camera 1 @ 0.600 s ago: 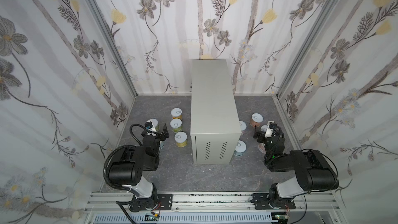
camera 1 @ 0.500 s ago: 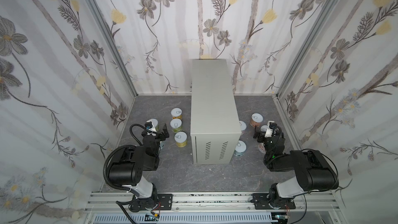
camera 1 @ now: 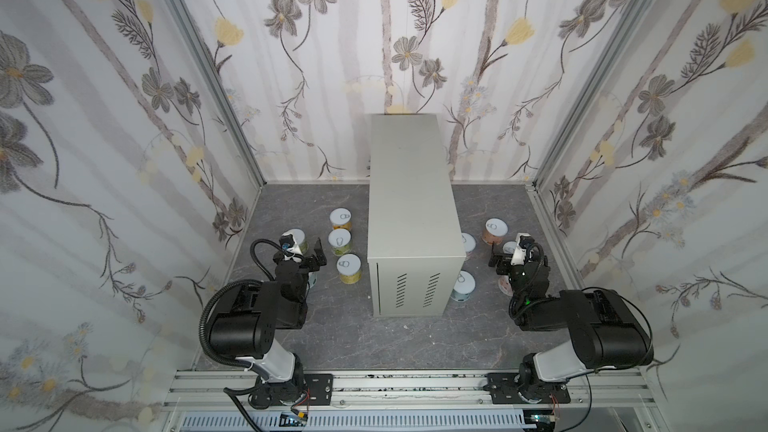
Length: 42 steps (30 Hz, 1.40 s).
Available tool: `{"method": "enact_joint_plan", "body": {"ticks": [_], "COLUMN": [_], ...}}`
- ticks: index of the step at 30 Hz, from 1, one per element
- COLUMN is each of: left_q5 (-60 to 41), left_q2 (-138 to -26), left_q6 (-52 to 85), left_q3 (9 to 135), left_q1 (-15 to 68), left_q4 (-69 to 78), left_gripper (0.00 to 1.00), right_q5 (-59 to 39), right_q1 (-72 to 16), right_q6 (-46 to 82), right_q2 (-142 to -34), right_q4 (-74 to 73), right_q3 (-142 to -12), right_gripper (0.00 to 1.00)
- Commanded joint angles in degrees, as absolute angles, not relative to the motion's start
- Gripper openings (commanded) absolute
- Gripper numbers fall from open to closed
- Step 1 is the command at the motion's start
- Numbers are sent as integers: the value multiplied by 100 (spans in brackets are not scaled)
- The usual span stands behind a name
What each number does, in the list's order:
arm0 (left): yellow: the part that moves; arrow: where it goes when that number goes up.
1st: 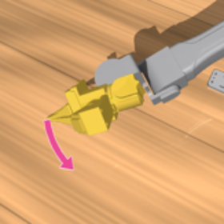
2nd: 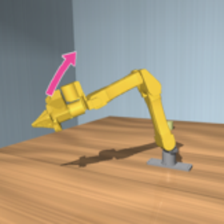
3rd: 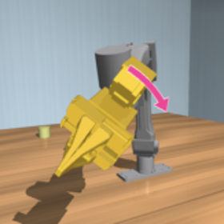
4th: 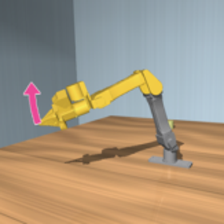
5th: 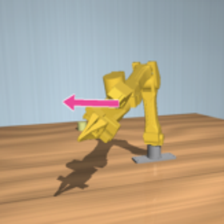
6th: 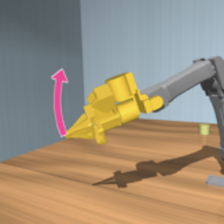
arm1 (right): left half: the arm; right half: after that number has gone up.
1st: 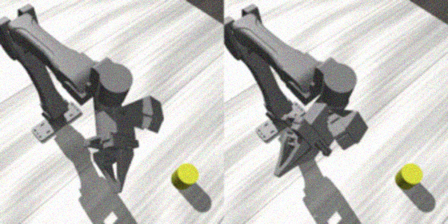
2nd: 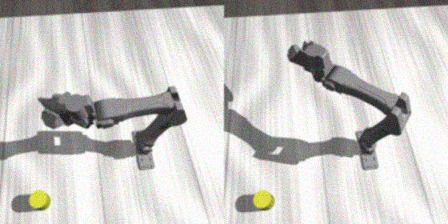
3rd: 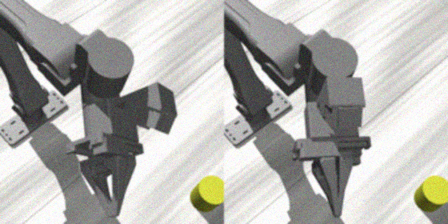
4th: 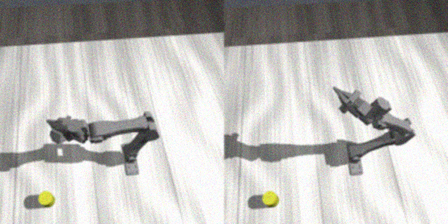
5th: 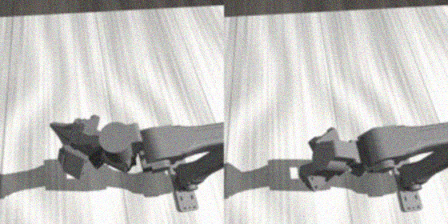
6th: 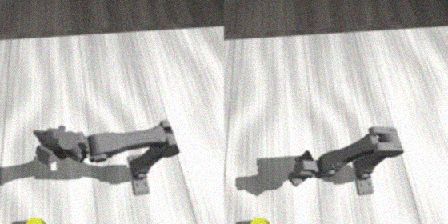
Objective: Place and organize the canned foods onto the counter
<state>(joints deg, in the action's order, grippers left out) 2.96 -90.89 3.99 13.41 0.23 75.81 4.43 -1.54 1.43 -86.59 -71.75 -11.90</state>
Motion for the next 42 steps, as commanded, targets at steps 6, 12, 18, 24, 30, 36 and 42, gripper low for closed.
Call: {"method": "enact_joint_plan", "body": {"ticks": [6, 12, 18, 24, 30, 36, 42], "left_q5": [291, 299, 299, 299, 290, 291, 273], "left_q2": [-9083, -9079, -9083, -9079, -9078, -9082, -9079], "left_q6": [361, 351, 352, 352, 347, 352, 360], "left_q3": [1412, 1419, 1421, 1415, 1418, 1415, 1418], "left_q1": [18, 18, 21, 20, 18, 18, 14], "left_q4": [7594, 7582, 7576, 7578, 7583, 7579, 7571], "left_gripper": [100, 100, 100, 100, 100, 100, 100], "right_q5": [453, 448, 448, 448, 448, 448, 439], "right_q1": [-141, -141, -141, -141, -141, -141, -141], "right_q6": [154, 150, 152, 149, 149, 149, 158], "right_q2": [-8648, -8648, -8648, -8648, -8648, -8648, -8648], "right_q4": [-7400, -7409, -7409, -7409, -7409, -7409, -7409], "right_q3": [-1217, -1206, -1212, -1209, -1211, -1212, -1211], "right_gripper": [100, 100, 100, 100, 100, 100, 100]}}
